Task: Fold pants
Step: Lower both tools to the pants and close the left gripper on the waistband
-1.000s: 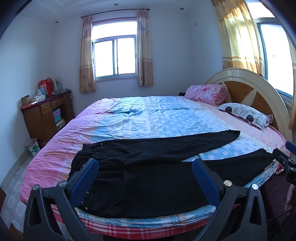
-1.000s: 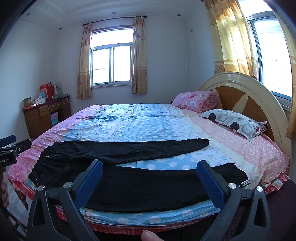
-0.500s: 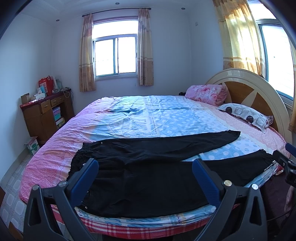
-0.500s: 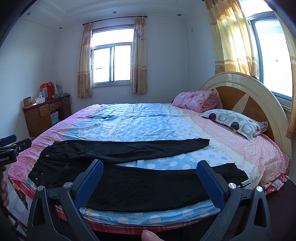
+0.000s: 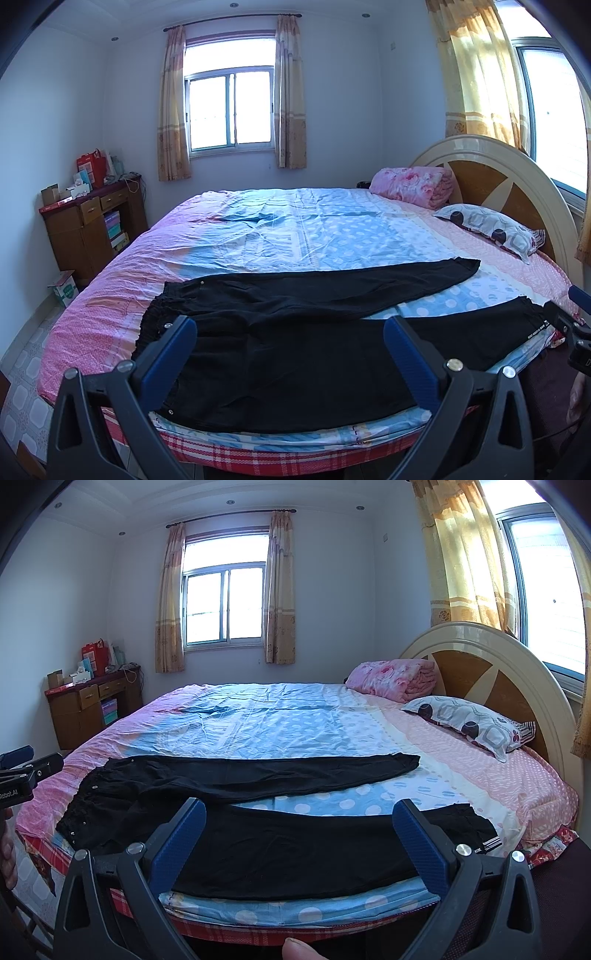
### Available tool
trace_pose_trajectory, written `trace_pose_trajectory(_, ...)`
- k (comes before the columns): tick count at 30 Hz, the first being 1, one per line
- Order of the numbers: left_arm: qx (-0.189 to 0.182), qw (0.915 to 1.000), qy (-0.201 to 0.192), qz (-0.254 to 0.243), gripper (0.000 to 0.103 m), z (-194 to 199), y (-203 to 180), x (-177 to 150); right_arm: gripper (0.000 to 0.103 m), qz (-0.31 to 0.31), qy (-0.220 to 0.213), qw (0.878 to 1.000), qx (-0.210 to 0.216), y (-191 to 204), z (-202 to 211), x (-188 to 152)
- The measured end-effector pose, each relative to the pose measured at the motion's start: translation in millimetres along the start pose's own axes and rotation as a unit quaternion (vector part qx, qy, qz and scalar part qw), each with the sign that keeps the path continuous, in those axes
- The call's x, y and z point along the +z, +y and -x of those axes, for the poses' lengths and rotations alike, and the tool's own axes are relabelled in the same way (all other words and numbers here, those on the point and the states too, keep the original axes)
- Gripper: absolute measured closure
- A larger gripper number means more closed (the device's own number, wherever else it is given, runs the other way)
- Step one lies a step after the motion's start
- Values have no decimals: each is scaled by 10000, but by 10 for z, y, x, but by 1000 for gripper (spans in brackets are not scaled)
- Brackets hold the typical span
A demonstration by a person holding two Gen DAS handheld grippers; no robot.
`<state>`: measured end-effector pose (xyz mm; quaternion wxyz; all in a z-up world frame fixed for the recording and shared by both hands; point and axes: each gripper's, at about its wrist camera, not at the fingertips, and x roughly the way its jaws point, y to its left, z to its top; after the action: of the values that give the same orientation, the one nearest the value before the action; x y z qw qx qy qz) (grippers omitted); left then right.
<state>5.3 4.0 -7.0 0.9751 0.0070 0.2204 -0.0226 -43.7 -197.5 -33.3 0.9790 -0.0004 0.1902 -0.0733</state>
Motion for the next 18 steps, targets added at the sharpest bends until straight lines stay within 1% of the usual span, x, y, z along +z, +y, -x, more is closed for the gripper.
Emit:
trace_pose_trajectory(4, -37, 10000, 62, -13, 0, -57, -7, -36, 1, 9, 30, 10000, 4, -6, -36, -9)
trace_pose_trajectory(6, -80, 9999, 118, -35, 0, -162, 6, -66, 1, 34, 7, 10000, 40, -10, -64, -25)
trace_pose_trajectory(8, 20, 9998, 200, -68, 0, -328, 41, -124, 1, 105, -54, 9999, 112, -12, -108, -59)
trace_pose_trajectory(10, 168, 9992, 342, -115, 0, -526, 91, -188, 1, 250, -10, 9996, 120, 16, -199, -96)
trace_pose_trajectory(13, 260, 9975, 654, 16, 0, -822, 241, -298, 1, 387, 247, 9989, 66, 52, -427, -174)
trace_pose_trajectory(18, 491, 9933, 1032, 141, 0, -1258, 515, -423, 1, 200, 848, 9961, 136, -9, -893, -331)
